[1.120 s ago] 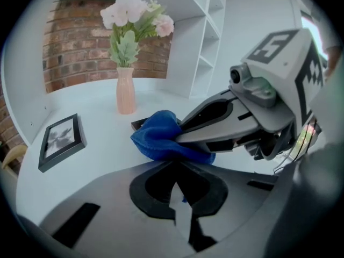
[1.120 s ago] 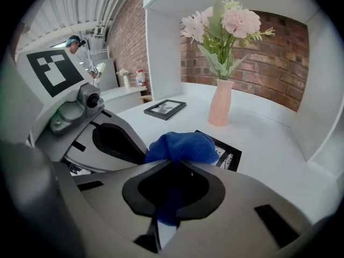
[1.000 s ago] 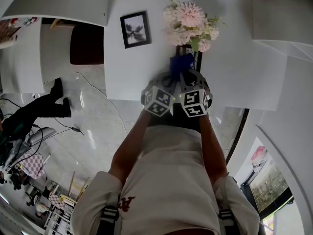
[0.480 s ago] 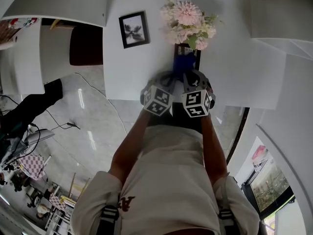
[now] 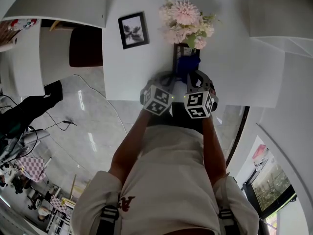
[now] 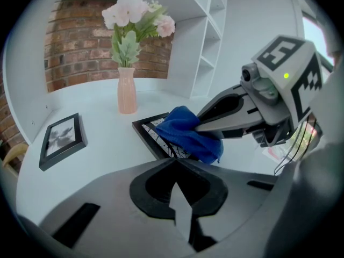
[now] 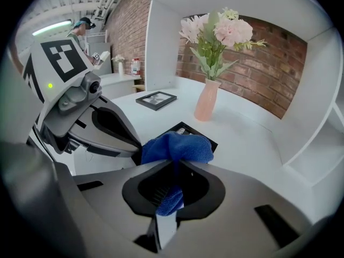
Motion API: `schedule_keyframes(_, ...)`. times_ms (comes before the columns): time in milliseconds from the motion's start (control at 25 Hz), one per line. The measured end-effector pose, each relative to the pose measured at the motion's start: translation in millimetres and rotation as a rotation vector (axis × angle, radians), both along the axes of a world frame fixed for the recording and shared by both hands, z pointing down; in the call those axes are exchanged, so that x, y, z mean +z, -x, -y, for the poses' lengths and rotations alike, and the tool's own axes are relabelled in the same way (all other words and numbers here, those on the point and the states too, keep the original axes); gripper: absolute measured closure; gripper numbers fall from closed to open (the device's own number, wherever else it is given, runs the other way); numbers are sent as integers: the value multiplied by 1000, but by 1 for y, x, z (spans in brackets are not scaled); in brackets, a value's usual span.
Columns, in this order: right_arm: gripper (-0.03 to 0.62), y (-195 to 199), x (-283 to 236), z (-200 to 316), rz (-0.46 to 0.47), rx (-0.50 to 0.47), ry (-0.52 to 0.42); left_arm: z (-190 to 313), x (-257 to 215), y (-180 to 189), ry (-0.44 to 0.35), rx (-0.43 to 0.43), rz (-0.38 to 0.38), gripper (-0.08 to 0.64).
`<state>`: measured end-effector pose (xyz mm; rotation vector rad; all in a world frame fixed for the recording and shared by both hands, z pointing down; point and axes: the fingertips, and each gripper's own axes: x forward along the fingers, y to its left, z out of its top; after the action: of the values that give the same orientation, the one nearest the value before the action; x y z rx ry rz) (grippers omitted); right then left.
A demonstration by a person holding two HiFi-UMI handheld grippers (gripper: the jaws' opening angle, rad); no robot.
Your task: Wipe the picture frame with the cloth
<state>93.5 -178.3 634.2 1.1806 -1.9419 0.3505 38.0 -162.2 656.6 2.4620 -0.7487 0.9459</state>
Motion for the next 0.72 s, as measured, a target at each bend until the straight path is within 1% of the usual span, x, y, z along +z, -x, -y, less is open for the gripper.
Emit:
schedule_keyframes(240,569,-14,-4,-1,-24,34,-4,0,2,0,-4,-1,-2,565)
schedule_keyframes(400,569,-30,-6,-2,-45,71,-1,0,2,1,-5,0,-2,565)
schedule_keyframes(720,569,-56,-7,-5,-81,110,1,0,3,-1,-9,9,-4,564)
